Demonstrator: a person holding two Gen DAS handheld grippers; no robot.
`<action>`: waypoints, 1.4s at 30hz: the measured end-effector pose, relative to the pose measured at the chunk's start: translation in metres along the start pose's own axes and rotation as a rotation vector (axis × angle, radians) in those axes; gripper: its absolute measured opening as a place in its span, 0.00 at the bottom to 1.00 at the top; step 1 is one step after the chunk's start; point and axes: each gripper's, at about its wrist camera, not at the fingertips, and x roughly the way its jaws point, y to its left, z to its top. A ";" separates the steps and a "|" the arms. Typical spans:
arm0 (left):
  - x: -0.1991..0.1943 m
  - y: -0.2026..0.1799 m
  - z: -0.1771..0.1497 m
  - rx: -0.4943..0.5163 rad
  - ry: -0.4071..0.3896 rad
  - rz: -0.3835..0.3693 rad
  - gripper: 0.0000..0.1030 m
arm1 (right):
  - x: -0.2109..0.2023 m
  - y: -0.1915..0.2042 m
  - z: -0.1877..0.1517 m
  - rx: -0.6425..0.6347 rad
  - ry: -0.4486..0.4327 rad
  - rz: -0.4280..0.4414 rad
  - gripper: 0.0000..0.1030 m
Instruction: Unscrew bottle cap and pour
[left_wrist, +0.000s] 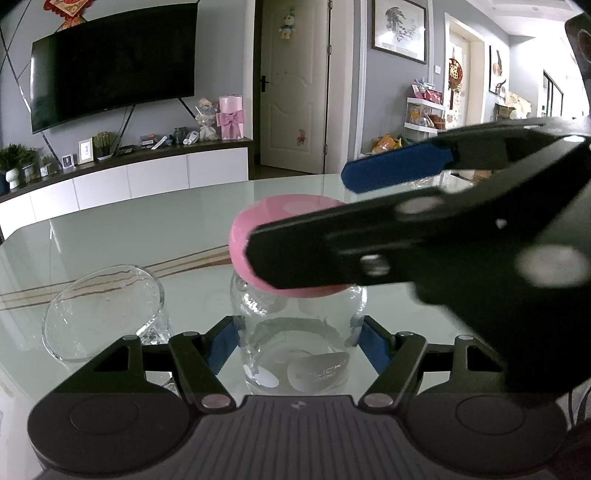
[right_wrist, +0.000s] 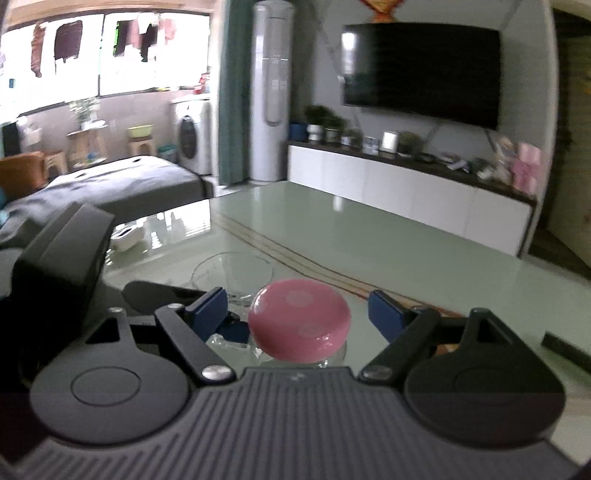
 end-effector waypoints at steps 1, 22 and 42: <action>0.000 0.001 0.000 0.000 0.000 0.000 0.72 | 0.003 0.001 -0.002 0.008 0.008 -0.017 0.81; 0.000 0.000 0.001 -0.001 0.000 -0.001 0.72 | 0.007 0.001 -0.011 0.022 0.021 -0.021 0.64; 0.000 0.001 0.001 -0.002 0.000 -0.002 0.72 | 0.002 -0.043 0.000 -0.040 0.034 0.279 0.63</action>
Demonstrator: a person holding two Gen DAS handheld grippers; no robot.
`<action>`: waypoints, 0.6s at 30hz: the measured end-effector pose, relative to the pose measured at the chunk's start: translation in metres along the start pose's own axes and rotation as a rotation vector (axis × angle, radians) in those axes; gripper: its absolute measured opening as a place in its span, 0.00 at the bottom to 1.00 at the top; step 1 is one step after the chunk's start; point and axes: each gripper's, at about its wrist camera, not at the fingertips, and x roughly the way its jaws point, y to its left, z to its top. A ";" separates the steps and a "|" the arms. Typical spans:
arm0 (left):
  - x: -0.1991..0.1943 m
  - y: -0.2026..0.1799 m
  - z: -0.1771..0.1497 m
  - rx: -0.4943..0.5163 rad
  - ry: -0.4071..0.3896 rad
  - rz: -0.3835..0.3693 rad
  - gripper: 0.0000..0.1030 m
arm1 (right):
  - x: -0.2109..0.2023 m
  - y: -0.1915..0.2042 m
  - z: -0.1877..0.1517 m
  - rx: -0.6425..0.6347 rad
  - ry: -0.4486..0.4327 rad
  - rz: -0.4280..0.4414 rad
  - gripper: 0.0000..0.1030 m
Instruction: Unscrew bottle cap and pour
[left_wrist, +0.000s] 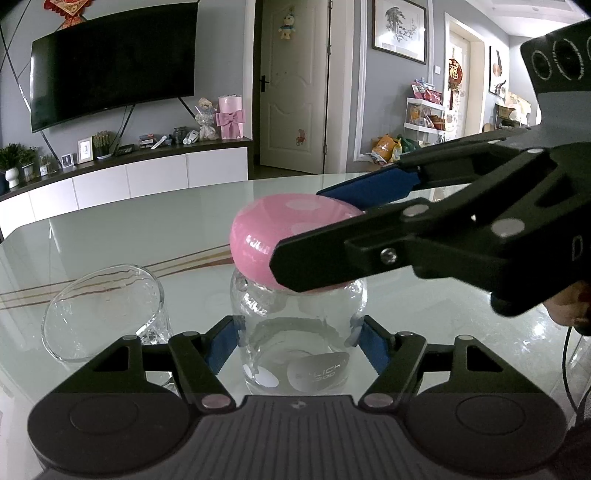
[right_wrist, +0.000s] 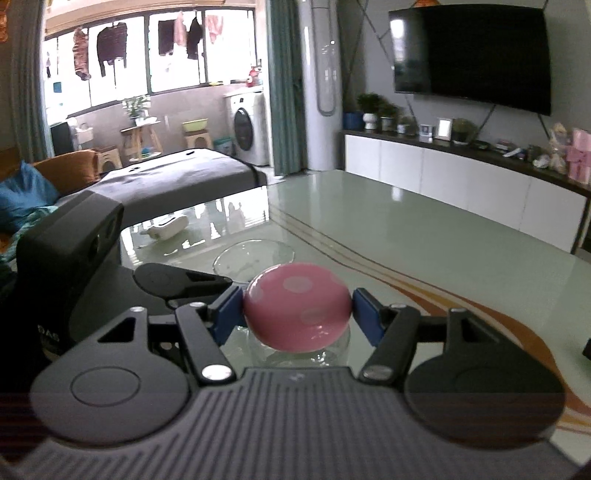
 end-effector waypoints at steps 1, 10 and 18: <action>0.000 0.000 0.000 0.000 0.000 0.000 0.72 | 0.000 -0.001 0.001 -0.003 0.002 0.008 0.63; -0.001 -0.001 0.000 0.000 0.000 0.000 0.72 | -0.002 -0.010 0.010 -0.036 0.026 0.075 0.64; 0.000 -0.002 0.000 0.000 0.000 0.000 0.72 | -0.003 -0.005 0.011 -0.043 0.030 0.064 0.65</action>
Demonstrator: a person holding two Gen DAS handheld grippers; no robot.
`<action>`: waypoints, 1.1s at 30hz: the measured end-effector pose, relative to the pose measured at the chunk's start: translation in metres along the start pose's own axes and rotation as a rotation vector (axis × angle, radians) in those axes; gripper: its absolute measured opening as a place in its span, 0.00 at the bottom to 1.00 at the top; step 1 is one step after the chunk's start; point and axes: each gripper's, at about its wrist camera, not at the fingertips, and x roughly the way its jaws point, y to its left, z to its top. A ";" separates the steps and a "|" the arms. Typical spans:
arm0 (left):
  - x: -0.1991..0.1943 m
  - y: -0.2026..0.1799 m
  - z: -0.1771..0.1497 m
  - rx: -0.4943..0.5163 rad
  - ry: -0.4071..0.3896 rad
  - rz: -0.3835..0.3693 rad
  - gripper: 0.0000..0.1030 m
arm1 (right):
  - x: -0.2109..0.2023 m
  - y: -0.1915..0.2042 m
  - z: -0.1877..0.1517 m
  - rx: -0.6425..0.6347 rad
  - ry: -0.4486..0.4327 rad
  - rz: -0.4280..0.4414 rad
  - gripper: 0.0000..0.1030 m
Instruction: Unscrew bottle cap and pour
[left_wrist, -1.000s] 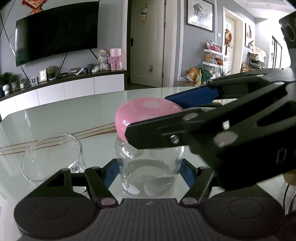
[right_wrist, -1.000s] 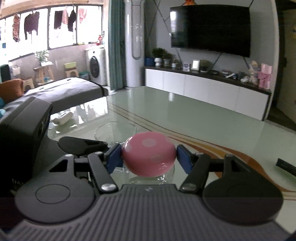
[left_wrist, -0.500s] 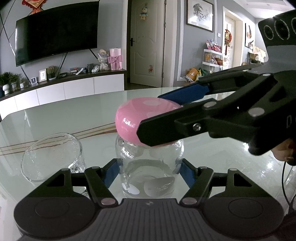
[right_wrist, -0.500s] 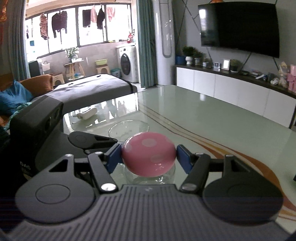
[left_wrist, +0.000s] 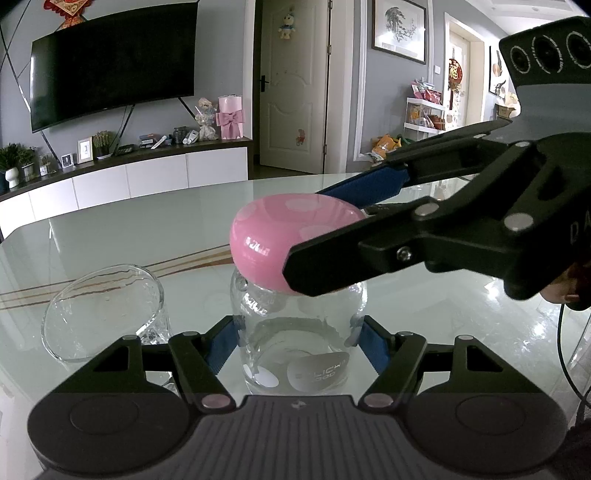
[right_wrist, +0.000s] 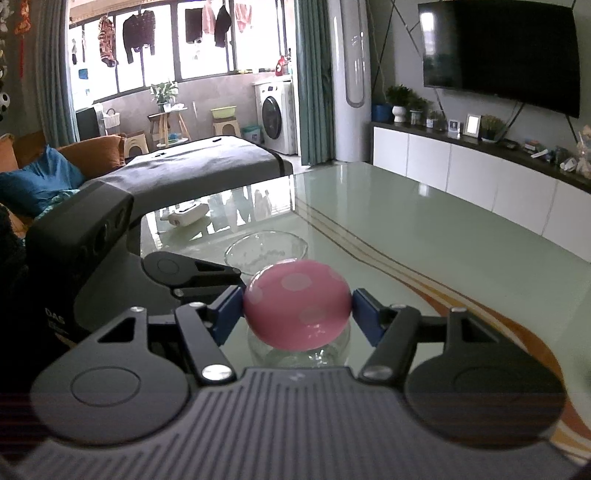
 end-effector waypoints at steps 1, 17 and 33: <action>0.000 0.000 0.000 0.000 0.000 0.000 0.72 | -0.001 -0.001 -0.001 -0.001 -0.003 -0.005 0.66; -0.001 0.000 0.000 -0.002 0.000 -0.001 0.72 | -0.010 0.005 -0.005 0.013 -0.053 -0.061 0.69; 0.000 0.000 0.000 -0.003 0.000 -0.001 0.72 | 0.022 0.056 -0.006 0.043 -0.039 -0.376 0.78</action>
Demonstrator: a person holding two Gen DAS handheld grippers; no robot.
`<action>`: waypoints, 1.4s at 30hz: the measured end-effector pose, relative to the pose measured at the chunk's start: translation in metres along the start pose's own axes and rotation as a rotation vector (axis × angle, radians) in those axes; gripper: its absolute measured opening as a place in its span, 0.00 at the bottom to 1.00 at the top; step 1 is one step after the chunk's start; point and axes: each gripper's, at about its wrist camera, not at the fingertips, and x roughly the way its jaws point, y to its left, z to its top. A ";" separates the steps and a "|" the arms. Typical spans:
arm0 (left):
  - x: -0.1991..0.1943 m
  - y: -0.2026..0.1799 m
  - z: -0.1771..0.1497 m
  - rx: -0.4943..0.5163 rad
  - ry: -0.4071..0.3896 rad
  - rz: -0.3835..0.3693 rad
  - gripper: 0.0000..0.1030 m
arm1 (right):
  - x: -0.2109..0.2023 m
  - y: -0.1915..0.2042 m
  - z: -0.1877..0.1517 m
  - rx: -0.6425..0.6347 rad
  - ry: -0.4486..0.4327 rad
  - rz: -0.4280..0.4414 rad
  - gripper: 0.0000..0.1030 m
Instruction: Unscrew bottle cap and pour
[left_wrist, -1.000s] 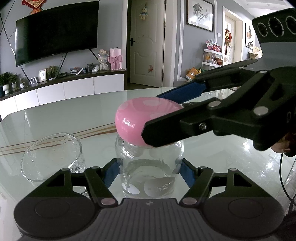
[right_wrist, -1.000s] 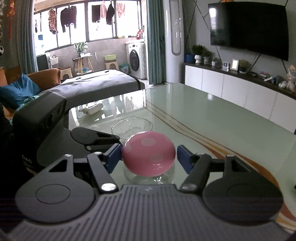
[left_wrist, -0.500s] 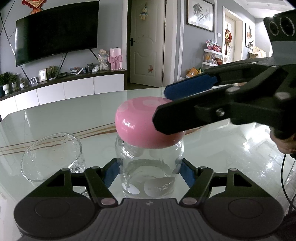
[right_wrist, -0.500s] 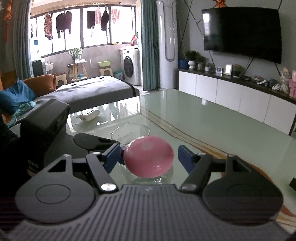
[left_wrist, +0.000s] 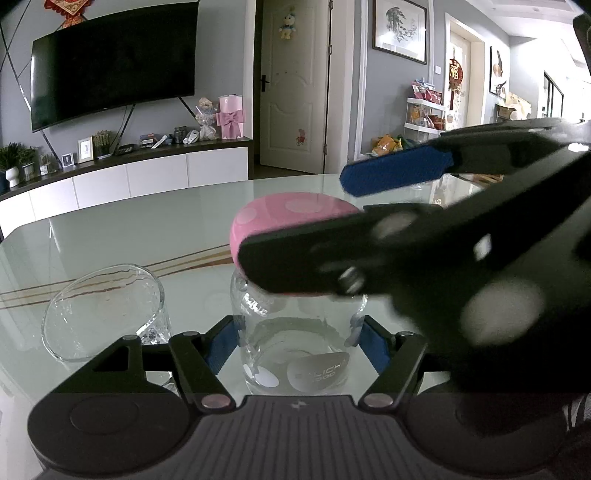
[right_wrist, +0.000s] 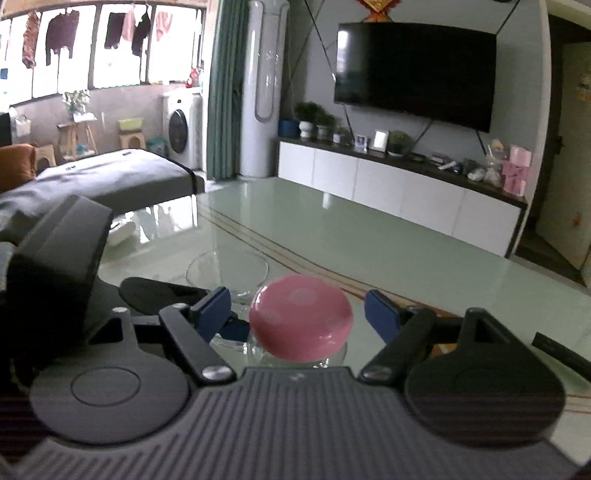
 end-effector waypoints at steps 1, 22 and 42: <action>0.000 0.000 0.000 0.000 0.000 0.000 0.72 | 0.002 0.001 -0.001 0.001 0.005 -0.007 0.77; -0.001 0.000 0.000 0.000 0.000 -0.001 0.72 | 0.001 -0.019 -0.006 0.020 0.009 0.083 0.64; -0.001 -0.007 -0.001 0.000 0.001 -0.003 0.72 | -0.007 -0.051 0.003 -0.103 0.023 0.342 0.63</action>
